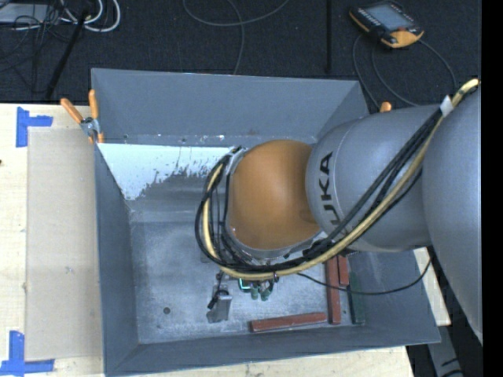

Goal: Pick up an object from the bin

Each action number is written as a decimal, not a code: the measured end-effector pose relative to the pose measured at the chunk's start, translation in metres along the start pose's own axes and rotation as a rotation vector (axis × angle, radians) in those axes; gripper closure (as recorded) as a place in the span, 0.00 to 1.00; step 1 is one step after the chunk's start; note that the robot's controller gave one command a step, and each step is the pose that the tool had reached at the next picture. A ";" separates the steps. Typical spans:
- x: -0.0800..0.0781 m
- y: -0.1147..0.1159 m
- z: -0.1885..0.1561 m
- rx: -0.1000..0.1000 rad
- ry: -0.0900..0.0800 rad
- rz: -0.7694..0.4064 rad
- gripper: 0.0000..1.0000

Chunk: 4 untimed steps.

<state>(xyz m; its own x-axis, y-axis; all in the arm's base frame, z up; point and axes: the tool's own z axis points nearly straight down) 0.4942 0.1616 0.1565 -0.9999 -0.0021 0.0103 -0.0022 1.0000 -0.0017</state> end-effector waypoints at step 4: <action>-0.054 -0.075 0.042 -0.002 -0.012 -0.118 0.00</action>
Offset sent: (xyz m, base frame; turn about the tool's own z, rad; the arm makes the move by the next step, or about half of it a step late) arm 0.0252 -0.0453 -0.0491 0.0370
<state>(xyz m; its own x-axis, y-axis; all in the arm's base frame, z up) 0.5478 0.0863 0.1145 -0.9928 -0.1196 -0.0020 -0.1196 0.9928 0.0005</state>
